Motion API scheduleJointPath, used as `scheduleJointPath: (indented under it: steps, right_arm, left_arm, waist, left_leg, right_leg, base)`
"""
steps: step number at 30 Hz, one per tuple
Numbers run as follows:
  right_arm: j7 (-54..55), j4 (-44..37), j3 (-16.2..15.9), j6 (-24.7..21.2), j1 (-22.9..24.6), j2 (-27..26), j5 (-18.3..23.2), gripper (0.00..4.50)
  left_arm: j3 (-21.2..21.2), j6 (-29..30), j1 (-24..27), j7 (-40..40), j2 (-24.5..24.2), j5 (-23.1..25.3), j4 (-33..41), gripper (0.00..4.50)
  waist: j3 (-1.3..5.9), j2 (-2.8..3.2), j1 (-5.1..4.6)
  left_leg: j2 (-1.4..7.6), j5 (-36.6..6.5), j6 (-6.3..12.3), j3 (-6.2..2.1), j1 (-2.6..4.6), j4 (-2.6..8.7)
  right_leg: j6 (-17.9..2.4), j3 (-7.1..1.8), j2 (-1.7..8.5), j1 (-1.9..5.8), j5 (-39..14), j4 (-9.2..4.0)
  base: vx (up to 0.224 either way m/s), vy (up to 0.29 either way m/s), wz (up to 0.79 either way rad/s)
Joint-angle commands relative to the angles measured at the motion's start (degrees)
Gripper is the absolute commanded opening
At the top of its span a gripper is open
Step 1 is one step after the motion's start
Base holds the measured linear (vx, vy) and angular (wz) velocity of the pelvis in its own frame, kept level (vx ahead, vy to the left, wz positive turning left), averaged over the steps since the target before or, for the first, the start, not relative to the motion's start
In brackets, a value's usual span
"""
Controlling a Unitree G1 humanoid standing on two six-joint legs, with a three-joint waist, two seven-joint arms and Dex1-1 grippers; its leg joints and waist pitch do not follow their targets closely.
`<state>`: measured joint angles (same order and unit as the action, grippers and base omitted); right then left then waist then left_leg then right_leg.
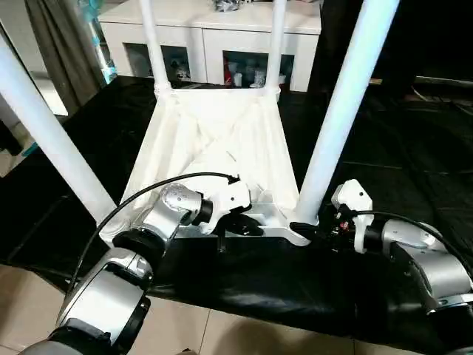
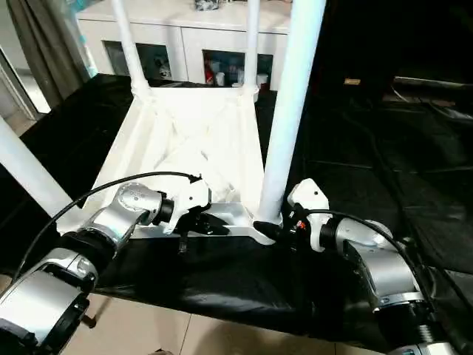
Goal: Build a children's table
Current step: Rotate leg to tighten
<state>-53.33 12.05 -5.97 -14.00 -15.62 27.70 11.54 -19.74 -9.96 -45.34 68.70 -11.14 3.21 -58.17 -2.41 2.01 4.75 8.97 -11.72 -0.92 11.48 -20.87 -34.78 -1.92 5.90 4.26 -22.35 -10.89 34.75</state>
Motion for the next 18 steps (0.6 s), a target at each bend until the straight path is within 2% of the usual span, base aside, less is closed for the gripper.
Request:
scheduleJointPath:
  steps: [1,5,7,8,9,10,11,12,13,15,16,17,18]
  right_arm:
    - [-0.4,1.7,-1.6,0.2,-0.4,-1.5,-0.2,2.68]
    - [2.8,4.2,-0.9,0.8,-0.7,-3.5,-0.9,2.65]
    - [9.5,8.9,0.9,1.5,-1.7,-7.4,-1.4,2.65]
    - [11.4,10.3,1.7,1.3,-2.2,-8.8,-1.2,2.65]
    - [13.5,11.7,2.6,0.9,-2.7,-10.3,-0.7,2.64]
    - [13.5,11.7,2.6,0.9,-2.7,-10.3,-0.7,2.64]
    - [16.8,13.8,3.3,0.9,-3.5,-12.2,-1.0,2.64]
    - [18.4,14.7,3.6,1.0,-3.9,-13.1,-1.2,2.64]
    - [21.8,16.8,3.6,2.1,-4.9,-14.8,-2.4,2.64]
    - [25.1,19.2,3.7,2.7,-6.1,-16.6,-3.2,2.64]
    - [27.2,21.9,2.6,3.6,-8.0,-18.6,-4.9,2.64]
    - [28.5,23.8,1.8,4.2,-9.3,-20.0,-6.0,2.64]
    - [28.3,25.3,0.8,5.1,-10.4,-21.1,-6.9,2.64]
  left_arm:
    - [1.1,0.4,1.2,0.0,0.3,-0.4,0.4,0.0]
    - [2.0,1.1,0.6,-3.9,0.6,-0.1,-0.5,0.0]
    - [3.9,2.9,-1.3,-11.5,2.3,-0.1,-2.4,0.0]
    - [4.3,3.4,-1.8,-13.6,2.9,-0.1,-3.0,0.0]
    - [4.6,3.9,-2.4,-15.8,3.4,0.1,-3.6,0.0]
    - [4.6,3.9,-2.4,-15.8,3.4,0.1,-3.6,0.0]
    - [4.9,4.7,-3.4,-19.1,4.4,0.4,-4.5,0.0]
    - [5.1,5.1,-3.9,-20.7,4.8,0.6,-5.0,0.0]
    - [5.4,5.5,-4.8,-23.8,6.0,0.8,-5.8,0.0]
    - [5.9,5.9,-5.6,-26.6,7.3,1.0,-6.4,0.0]
    - [6.2,6.3,-6.7,-29.0,9.1,1.2,-7.0,0.0]
    - [6.3,6.5,-7.4,-30.5,10.3,1.4,-7.5,0.0]
    - [6.1,6.4,-7.8,-31.0,11.1,1.6,-7.8,0.0]
  waist:
    - [3.33,-1.42,0.06]
    - [3.17,-1.34,-0.49]
    - [2.84,-1.19,-1.19]
    - [2.62,-1.49,-1.66]
    - [2.64,-1.44,-2.03]
    - [2.64,-1.44,-2.03]
    - [2.56,-1.35,-2.58]
    - [2.68,-1.21,-2.68]
    - [2.78,-1.0,-2.89]
    - [2.92,-0.99,-3.13]
    - [2.96,-1.05,-3.2]
    - [2.94,-0.7,-3.91]
    - [2.91,-0.77,-3.88]
  left_leg:
    - [4.43,-7.2,5.94,-2.33,0.14,3.59]
    - [4.45,-8.9,5.14,-2.44,0.29,3.75]
    - [4.35,-11.0,4.16,-2.45,0.57,3.86]
    - [4.03,-12.5,3.38,-2.5,0.74,3.84]
    - [4.06,-13.2,2.78,-2.78,0.72,4.02]
    - [4.06,-13.2,2.78,-2.78,0.72,4.02]
    - [4.18,-14.3,2.65,-2.85,0.96,4.21]
    - [4.25,-14.6,2.43,-2.93,1.15,4.19]
    - [4.32,-14.3,2.54,-3.04,0.98,4.32]
    - [4.35,-13.4,2.76,-3.09,0.59,4.45]
    - [4.39,-13.1,2.84,-2.99,0.63,4.42]
    - [4.2,-13.7,2.14,-3.1,0.39,4.45]
    - [4.21,-14.0,2.19,-3.14,0.47,4.44]
  right_leg:
    - [-8.2,-3.52,5.74,3.07,-16.9,-5.47]
    - [-8.2,-3.46,5.77,2.94,-19.0,-5.75]
    - [-8.2,-3.31,5.71,2.48,-22.2,-6.27]
    - [-7.4,-3.2,5.76,2.58,-25.6,-6.77]
    - [-6.4,-3.02,5.8,2.8,-28.0,-6.96]
    - [-6.4,-3.02,5.8,2.8,-28.0,-6.96]
    - [-6.0,-3.0,5.67,2.59,-28.6,-7.2]
    - [-6.2,-2.99,5.77,2.54,-28.4,-7.17]
    - [-6.5,-3.06,5.84,2.8,-26.8,-7.12]
    - [-7.2,-3.08,5.88,3.13,-24.2,-6.83]
    - [-7.5,-3.15,5.88,2.99,-23.3,-6.78]
    - [-8.6,-3.01,5.76,3.08,-22.0,-6.58]
    - [-8.6,-2.98,5.88,3.21,-22.2,-6.68]
  base:
    - [0.0,0.0,0.0]
    - [0.0,0.0,0.0]
    - [0.0,0.0,0.0]
    - [0.0,0.0,0.0]
    - [0.0,0.0,0.0]
    - [0.0,0.0,0.0]
    - [0.0,0.0,0.0]
    - [0.0,0.0,0.0]
    - [0.0,0.0,0.0]
    - [0.0,0.0,0.0]
    - [0.0,0.0,0.0]
    - [0.0,0.0,0.0]
    - [0.0,0.0,0.0]
